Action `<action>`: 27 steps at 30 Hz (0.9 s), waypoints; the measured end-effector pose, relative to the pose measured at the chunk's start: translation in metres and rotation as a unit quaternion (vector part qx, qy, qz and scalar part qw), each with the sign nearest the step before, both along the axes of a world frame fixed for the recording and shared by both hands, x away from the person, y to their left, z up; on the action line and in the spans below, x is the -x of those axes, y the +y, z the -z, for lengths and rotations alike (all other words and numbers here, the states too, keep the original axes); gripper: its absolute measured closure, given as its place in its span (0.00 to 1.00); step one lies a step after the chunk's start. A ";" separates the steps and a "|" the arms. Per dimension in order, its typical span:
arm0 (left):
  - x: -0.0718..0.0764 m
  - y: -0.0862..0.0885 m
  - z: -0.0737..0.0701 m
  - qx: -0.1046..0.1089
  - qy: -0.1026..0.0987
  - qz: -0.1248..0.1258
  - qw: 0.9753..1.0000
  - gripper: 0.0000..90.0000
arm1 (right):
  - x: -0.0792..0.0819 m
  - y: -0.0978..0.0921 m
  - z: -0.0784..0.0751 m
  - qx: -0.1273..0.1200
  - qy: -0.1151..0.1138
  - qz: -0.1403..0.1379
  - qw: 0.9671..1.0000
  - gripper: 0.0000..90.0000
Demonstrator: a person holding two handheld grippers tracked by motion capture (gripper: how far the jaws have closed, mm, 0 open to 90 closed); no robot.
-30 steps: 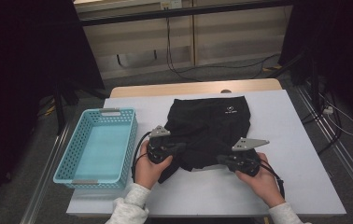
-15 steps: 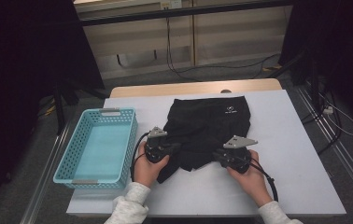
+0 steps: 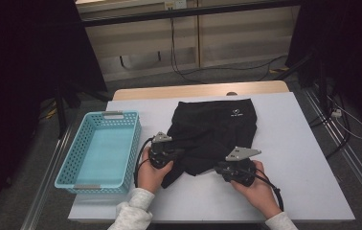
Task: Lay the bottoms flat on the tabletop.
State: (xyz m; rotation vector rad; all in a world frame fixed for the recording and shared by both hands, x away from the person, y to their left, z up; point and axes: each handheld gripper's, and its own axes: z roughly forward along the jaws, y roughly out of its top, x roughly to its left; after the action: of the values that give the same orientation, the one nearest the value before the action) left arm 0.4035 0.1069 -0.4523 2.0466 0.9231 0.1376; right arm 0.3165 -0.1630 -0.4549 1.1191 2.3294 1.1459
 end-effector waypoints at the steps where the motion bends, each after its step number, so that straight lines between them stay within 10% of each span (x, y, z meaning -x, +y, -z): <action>1: 0.000 0.000 0.001 0.001 0.000 -0.001 1.000 1.00 | -0.002 0.000 0.002 0.005 0.000 0.004 1.000 0.79; 10: 0.002 -0.004 0.002 -0.004 0.007 0.008 1.000 0.99 | -0.016 0.002 0.011 0.004 -0.003 0.034 0.999 0.57; 18: 0.008 -0.011 -0.001 -0.001 0.012 0.021 1.000 0.99 | -0.019 0.005 0.010 -0.014 -0.005 0.038 0.999 0.70; 27: 0.012 -0.015 0.000 0.000 0.015 0.030 0.999 0.99 | -0.016 0.017 0.010 -0.036 0.008 0.022 0.999 0.58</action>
State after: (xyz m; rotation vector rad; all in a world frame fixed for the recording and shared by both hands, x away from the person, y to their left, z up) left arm 0.3917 0.0916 -0.4524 2.0800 0.8786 0.0734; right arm 0.3324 -0.1465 -0.4653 1.2034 2.2802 1.2186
